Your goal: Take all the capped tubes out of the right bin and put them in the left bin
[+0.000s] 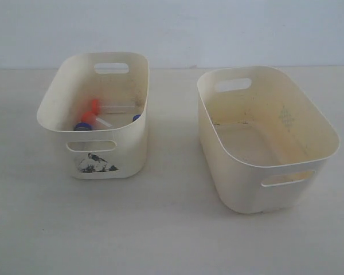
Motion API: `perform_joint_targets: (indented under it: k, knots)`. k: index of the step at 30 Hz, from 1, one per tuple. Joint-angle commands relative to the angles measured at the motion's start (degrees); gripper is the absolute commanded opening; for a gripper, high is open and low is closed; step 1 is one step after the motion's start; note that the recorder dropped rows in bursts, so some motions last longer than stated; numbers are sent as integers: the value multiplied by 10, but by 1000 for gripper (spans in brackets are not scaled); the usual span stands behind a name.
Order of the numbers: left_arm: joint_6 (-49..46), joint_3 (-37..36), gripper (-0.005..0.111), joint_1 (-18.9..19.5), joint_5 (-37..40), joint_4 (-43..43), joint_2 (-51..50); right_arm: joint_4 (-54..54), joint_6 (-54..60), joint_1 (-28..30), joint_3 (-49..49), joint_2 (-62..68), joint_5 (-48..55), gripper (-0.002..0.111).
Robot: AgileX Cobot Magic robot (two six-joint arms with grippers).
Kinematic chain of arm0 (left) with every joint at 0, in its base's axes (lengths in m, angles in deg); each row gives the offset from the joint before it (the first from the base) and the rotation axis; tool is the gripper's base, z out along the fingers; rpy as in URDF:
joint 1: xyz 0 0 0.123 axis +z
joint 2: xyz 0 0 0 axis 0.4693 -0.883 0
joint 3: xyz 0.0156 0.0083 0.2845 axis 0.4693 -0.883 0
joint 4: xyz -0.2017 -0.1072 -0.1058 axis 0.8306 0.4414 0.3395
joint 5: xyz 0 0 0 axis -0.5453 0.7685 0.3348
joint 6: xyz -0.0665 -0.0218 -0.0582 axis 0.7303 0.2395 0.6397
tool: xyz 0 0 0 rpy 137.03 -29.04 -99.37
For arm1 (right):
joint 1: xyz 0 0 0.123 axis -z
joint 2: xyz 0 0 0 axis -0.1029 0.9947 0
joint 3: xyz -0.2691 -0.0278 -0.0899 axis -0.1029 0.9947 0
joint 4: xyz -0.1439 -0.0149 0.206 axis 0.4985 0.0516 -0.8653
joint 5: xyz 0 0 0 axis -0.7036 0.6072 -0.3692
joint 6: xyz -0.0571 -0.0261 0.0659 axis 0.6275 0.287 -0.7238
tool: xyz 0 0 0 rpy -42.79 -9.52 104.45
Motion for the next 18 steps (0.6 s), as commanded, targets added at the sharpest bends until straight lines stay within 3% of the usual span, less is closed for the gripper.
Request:
perform_joint_targets:
  k: [1,18]
  knots:
    - [7,2,4,1,-5,6,1,3,-7,2,2,-3,49,1]
    - [7,2,4,1,-5,6,1,35,-15,2,5,-9,168,1]
